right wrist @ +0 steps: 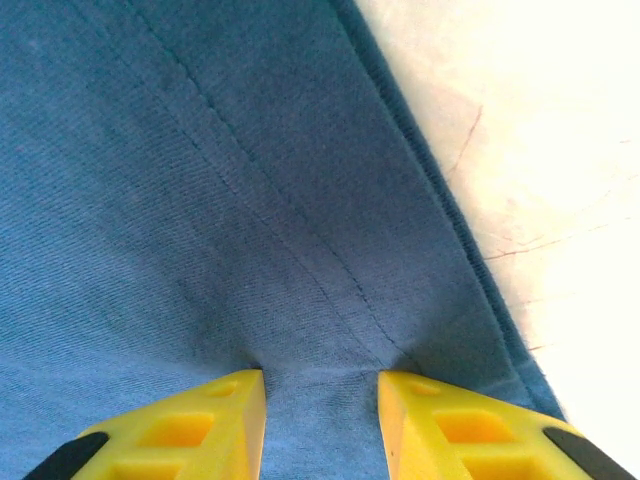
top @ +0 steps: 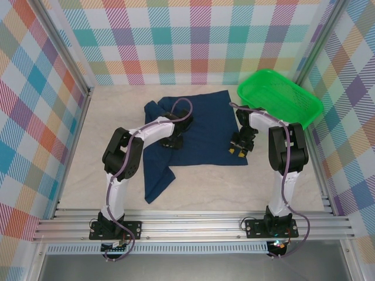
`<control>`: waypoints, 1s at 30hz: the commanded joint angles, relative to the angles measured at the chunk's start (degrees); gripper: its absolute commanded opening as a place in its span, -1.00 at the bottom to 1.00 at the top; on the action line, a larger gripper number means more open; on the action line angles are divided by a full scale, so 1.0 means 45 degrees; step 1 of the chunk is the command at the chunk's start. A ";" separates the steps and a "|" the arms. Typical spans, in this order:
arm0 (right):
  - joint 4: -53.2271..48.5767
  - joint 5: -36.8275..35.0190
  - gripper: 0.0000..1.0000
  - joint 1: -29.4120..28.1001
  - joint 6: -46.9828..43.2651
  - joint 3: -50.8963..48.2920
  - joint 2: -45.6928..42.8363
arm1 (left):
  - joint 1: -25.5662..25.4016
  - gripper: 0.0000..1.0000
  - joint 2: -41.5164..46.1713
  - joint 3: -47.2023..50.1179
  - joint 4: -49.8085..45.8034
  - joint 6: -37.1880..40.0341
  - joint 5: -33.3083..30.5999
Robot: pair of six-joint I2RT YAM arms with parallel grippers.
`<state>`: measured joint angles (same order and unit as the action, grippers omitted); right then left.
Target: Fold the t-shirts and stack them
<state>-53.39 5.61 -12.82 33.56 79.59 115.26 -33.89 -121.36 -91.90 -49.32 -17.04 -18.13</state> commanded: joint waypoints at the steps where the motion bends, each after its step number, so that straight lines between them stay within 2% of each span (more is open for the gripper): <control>1: -0.0012 0.0200 -0.29 -0.0101 -0.0017 -0.0451 0.0119 | 0.0006 -0.75 -0.0089 -0.0170 -0.0241 0.0300 -0.0658; 3: -0.0015 0.0169 -0.29 -0.0101 -0.0017 -0.0497 0.0128 | 0.0151 -1.00 0.0061 -0.0092 -0.0288 0.0329 -0.0767; 11: -0.0043 0.0082 -0.32 -0.0104 0.0037 -0.0539 0.0089 | 0.1613 -1.00 0.3029 0.1524 -0.0334 -0.0105 -0.0758; 15: -0.0034 0.0160 -0.32 -0.0101 0.0030 -0.0500 0.0089 | 0.3027 -1.00 0.5103 0.3138 -0.0066 -0.0198 0.0168; 18: -0.0045 0.0245 -0.32 -0.0101 -0.0035 -0.0405 0.0109 | 0.4409 -1.00 0.5972 0.4085 0.0041 -0.0114 0.0858; 24: -0.0122 0.0623 -0.32 -0.0253 -0.0168 -0.0076 0.0241 | 0.6965 -1.00 0.5233 0.4537 0.0041 0.0042 0.1034; 28: -0.0126 0.0822 -0.31 -0.0364 -0.0163 0.0062 0.0283 | 0.7952 -1.00 0.3854 0.3878 0.0127 0.0198 0.0147; 30: -0.0182 0.0767 -0.31 -0.0355 -0.0158 0.0162 0.0338 | 0.8076 -1.00 0.3230 0.3319 -0.0054 0.0343 -0.0783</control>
<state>-53.25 7.84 -13.87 33.52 79.26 114.96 1.41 -104.64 -73.65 -48.84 -16.73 -16.62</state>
